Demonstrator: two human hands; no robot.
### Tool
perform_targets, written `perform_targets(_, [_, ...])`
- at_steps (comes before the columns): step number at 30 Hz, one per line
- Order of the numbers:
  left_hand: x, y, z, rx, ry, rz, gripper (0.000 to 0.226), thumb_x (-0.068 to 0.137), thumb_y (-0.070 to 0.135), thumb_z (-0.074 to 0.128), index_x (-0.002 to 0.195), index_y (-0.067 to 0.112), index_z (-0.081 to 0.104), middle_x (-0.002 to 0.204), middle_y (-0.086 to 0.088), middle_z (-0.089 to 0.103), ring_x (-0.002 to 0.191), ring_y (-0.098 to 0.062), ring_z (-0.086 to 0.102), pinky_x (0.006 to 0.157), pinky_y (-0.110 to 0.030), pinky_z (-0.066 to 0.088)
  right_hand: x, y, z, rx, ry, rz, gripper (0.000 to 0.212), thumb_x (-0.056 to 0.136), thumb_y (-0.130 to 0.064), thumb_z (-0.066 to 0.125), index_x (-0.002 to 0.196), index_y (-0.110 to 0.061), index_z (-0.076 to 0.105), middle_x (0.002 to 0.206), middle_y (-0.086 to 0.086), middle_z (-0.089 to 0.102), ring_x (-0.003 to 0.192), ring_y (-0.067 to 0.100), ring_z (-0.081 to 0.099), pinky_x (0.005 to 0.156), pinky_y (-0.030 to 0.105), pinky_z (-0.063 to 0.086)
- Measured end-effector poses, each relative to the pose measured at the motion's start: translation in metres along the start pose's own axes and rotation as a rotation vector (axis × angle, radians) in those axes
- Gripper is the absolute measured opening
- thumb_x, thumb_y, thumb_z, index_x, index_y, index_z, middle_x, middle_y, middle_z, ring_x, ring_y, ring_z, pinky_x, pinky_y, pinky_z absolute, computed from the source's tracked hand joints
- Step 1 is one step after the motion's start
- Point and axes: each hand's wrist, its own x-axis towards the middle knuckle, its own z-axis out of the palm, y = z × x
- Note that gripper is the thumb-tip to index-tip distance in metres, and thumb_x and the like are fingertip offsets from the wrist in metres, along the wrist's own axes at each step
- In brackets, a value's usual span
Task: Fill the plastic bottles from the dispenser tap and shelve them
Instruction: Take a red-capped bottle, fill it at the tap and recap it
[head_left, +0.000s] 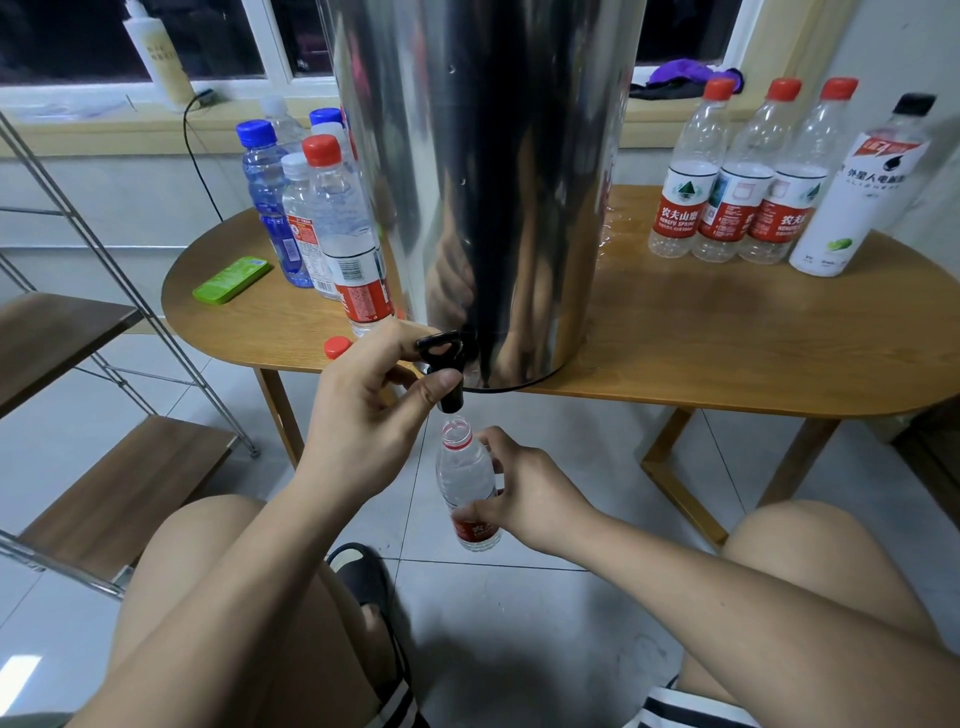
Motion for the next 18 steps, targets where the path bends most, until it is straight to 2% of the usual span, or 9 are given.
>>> perform_targets(3, [-0.0001,0.0008,-0.0007,0.005,0.000,-0.005,0.014,0.100,0.007,0.076,0.113,0.008,0.072,0.101,-0.004,0.074,0.093,-0.017,0.076,0.077,-0.041,0.059,-0.0003,-0.0003,-0.0001,0.008,-0.001,0.001,0.075,0.065,-0.061,0.084,0.129,-0.043,0.049,0.120,-0.017,0.070,0.112,0.012,0.068,0.091,0.044,0.062])
perform_targets(8, [0.0002,0.0023,-0.0013,0.021,-0.011,-0.014,0.015,0.100,0.007,0.076,0.114,0.008,0.072,0.102,-0.002,0.074,0.094,-0.016,0.075,0.078,-0.042,0.059,-0.0011,0.0001,-0.0010,0.001,0.002,0.001,0.072,0.071,-0.052,0.091,0.128,-0.043,0.049,0.121,-0.017,0.070,0.113,0.011,0.068,0.092,0.044,0.062])
perform_targets(11, [-0.0002,0.0007,-0.0002,0.027,0.006,-0.021,0.017,0.101,0.013,0.075,0.117,0.007,0.071,0.103,0.000,0.074,0.096,-0.013,0.075,0.078,-0.033,0.058,-0.0012,-0.0001,-0.0011,-0.002,0.002,0.003,0.070,0.072,-0.051,0.091,0.128,-0.044,0.049,0.120,-0.017,0.070,0.112,0.011,0.067,0.092,0.044,0.062])
perform_targets(14, [-0.0013,-0.0012,0.0014,0.017,0.016,-0.052,0.026,0.100,0.019,0.074,0.124,0.009,0.069,0.109,0.000,0.075,0.101,-0.016,0.075,0.079,-0.024,0.056,-0.0015,-0.0009,-0.0008,-0.005,0.006,0.004,0.069,0.072,-0.050,0.091,0.126,-0.043,0.049,0.118,-0.018,0.070,0.110,0.010,0.068,0.090,0.044,0.062])
perform_targets(18, [-0.0016,-0.0076,-0.0037,0.030,0.004,-0.054,0.023,0.104,0.021,0.074,0.127,0.018,0.070,0.112,0.006,0.075,0.105,-0.019,0.073,0.080,-0.030,0.056,-0.0020,-0.0015,-0.0005,0.013,0.002,0.017,0.070,0.070,-0.050,0.092,0.126,-0.043,0.050,0.118,-0.017,0.071,0.112,0.009,0.068,0.092,0.043,0.062])
